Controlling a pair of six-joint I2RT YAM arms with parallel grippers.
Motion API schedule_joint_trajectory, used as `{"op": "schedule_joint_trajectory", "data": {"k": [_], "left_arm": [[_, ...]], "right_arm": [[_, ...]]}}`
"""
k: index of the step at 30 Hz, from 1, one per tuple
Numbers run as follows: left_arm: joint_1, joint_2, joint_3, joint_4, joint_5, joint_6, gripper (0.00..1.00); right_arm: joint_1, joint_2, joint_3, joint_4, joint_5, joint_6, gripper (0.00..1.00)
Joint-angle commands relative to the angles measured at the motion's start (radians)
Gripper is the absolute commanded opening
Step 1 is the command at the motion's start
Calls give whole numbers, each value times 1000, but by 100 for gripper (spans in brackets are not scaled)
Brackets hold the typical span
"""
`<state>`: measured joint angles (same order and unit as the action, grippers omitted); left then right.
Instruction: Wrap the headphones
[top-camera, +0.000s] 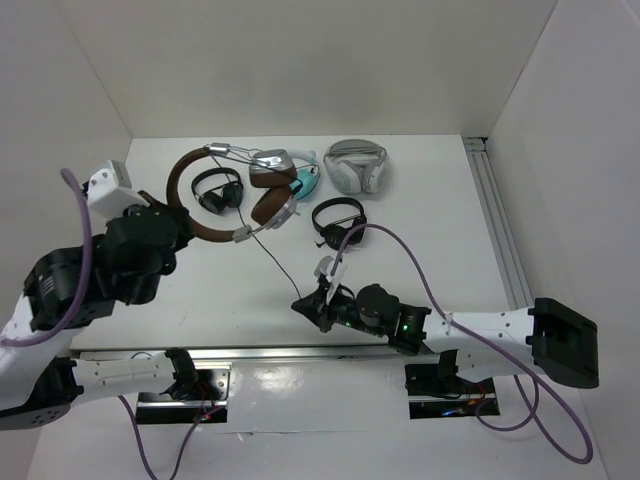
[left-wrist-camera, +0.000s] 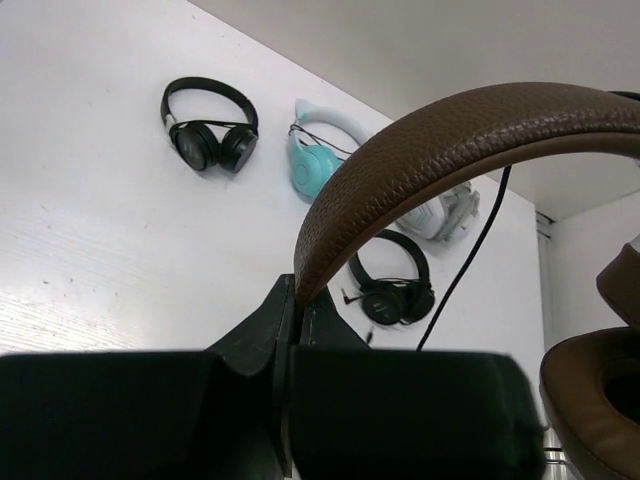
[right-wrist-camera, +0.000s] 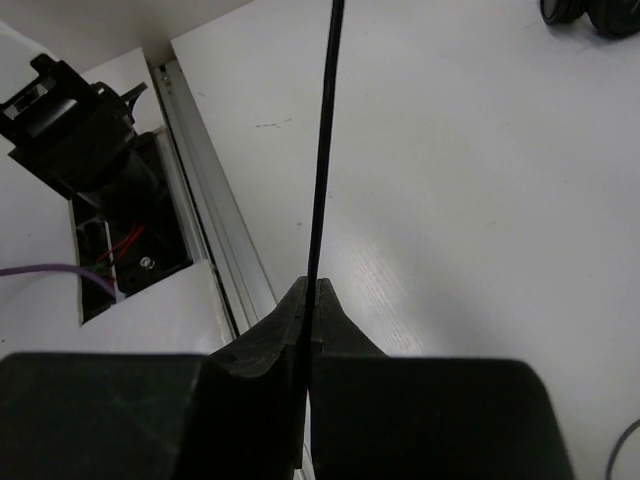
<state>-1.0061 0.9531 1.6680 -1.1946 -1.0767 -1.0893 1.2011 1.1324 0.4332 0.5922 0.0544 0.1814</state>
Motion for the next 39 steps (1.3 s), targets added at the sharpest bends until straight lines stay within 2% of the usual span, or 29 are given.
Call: {"op": "schedule_joint_trajectory", "data": {"k": [1,6,9,12,19,21,26,30,36,39], "left_arm": [[21,64,42,55,-71,-49,0],[168,134,20,164,24,66,0],[266,153,-23,227,89,117,0],[333,176,-62,244,178,127,0],[440,225,-218,271,239,155,0],[460,234,-257,221,256,94,0],[451,279,-333,184,265,23,0],[403,300,-375,159,274,37,0],[328,363,-412,168,372,248,0],[264,391,-439,182,423,304,0]], "right_arm": [[49,-16,62,-101,81,-19,0],[135,-6,134,-186,166,-39,0],[158,-17,157,-213,167,-48,0],[167,-17,168,-223,156,-57,0],[167,-62,216,-268,102,-57,0],[167,-71,243,-287,102,-66,0],[167,-53,329,-354,71,-88,0],[167,-43,409,-463,128,-138,0],[167,-52,552,-678,349,-236,0],[167,-78,573,-715,422,-260,0]]}}
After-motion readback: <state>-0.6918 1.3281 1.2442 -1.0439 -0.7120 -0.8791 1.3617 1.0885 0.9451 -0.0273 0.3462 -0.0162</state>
